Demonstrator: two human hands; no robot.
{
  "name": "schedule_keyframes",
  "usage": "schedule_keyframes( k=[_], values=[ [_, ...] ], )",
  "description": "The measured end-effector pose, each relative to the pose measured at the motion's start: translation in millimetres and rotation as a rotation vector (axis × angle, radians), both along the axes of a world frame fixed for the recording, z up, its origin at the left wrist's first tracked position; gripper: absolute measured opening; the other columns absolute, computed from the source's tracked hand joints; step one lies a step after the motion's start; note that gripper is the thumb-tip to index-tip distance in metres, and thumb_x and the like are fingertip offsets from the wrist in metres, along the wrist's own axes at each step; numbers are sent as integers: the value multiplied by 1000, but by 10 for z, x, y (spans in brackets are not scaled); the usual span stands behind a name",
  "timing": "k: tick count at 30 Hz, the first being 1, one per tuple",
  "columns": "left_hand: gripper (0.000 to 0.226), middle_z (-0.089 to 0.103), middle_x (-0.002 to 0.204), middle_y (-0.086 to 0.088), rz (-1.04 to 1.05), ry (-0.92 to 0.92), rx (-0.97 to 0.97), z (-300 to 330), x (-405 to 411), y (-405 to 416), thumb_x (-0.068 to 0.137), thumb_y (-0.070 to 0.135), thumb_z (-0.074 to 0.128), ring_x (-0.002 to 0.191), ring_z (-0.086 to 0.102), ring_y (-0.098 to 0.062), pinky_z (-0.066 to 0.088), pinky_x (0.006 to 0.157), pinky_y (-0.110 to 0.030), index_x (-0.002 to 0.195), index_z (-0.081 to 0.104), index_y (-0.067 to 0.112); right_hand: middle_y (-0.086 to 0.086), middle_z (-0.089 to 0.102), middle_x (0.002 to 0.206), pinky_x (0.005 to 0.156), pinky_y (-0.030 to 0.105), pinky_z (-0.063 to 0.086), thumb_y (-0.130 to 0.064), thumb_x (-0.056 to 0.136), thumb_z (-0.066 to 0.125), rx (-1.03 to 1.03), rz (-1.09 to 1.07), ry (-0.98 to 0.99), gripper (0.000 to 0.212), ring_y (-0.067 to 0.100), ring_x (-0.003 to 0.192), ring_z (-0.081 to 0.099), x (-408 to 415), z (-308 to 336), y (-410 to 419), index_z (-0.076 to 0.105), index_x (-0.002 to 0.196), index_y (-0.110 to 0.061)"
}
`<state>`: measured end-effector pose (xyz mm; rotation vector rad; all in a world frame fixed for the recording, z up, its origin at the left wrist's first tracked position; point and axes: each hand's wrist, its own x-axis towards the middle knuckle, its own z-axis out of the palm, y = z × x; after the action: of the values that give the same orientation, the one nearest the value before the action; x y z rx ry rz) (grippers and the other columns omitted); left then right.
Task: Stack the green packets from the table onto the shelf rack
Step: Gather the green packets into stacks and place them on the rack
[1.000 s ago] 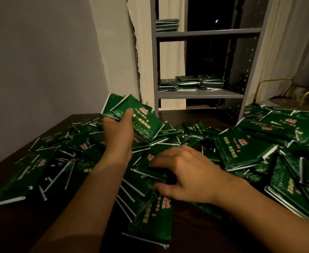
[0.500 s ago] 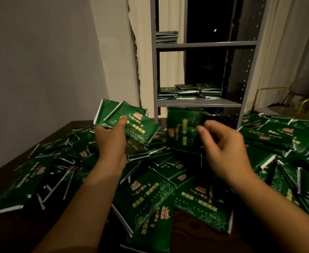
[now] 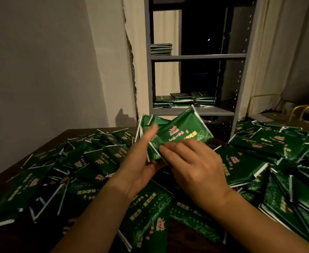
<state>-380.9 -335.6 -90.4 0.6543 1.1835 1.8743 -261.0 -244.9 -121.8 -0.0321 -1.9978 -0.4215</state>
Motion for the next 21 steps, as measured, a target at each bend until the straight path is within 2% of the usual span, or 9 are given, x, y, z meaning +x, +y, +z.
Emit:
schedule_keyframes(
  k=[3, 5, 6, 9, 11, 13, 15, 19, 21],
  values=[
    [55, 70, 118, -23, 85, 37, -95, -66, -69, 31, 84, 29, 78, 101, 73, -30, 59, 87, -42, 122, 62, -7, 1, 69, 118, 89, 36, 52, -33, 92, 71, -270, 178, -98, 38, 16, 105, 61, 16, 5, -10, 68, 122, -10],
    [72, 70, 120, -21, 94, 61, -109, -83, -103, 23, 72, 29, 87, 102, 73, -30, 57, 95, -47, 128, 57, -6, -1, 59, 126, 97, 35, 48, -46, 88, 71, -523, 165, -5, 54, 12, 116, 53, 50, 87, 35, 59, 131, -15],
    [70, 71, 118, -20, 82, 83, -109, -80, -102, 17, 68, 26, 88, 102, 73, -30, 55, 98, -49, 124, 60, -5, -2, 53, 127, 99, 33, 46, -50, 85, 72, -644, 108, 78, 61, 12, 118, 49, 75, 132, 77, 54, 133, -18],
    [42, 75, 108, -18, 52, 103, -98, -74, -56, 31, 76, 11, 78, 99, 74, -30, 55, 96, -50, 114, 68, -1, -13, 52, 117, 94, 28, 50, -58, 71, 77, -1114, 82, 103, 75, 3, 106, 55, 147, 205, 187, 44, 131, -27],
    [42, 74, 112, -17, 28, 58, -54, -74, -56, 53, 82, 24, 74, 104, 73, -31, 53, 98, -51, 119, 68, 5, -18, 64, 105, 87, 35, 58, -58, 64, 78, -1379, 177, 32, 71, 2, 94, 65, 171, 188, 228, 50, 123, -30],
    [38, 74, 114, -14, 29, -20, 7, -68, -81, 55, 96, 38, 59, 107, 72, -30, 51, 100, -50, 122, 68, 12, -11, 73, 101, 82, 40, 61, -50, 68, 80, -1473, 265, 35, 58, 6, 89, 72, 175, 147, 262, 59, 117, -27],
    [35, 74, 114, -14, 48, -65, 33, -63, -104, 59, 102, 35, 51, 107, 72, -30, 51, 100, -51, 123, 67, 13, -6, 76, 100, 80, 39, 62, -35, 77, 81, -1511, 339, 48, 41, 10, 88, 74, 158, 147, 250, 63, 113, -25],
    [34, 73, 115, -19, 103, -11, 29, -113, -95, 90, 95, 14, 61, 107, 71, -34, 54, 95, -54, 128, 63, 5, -5, 77, 95, 73, 31, 62, -17, 81, 79, -1575, 405, 32, 30, 11, 85, 75, 153, 145, 251, 67, 108, -19],
    [36, 73, 114, -19, 132, -14, 55, -99, -98, 69, 93, 16, 63, 106, 72, -34, 57, 92, -52, 127, 63, 4, -7, 77, 90, 69, 28, 61, -16, 80, 80, -1575, 380, 21, 27, 10, 81, 75, 171, 151, 266, 69, 105, -19]
  ],
)
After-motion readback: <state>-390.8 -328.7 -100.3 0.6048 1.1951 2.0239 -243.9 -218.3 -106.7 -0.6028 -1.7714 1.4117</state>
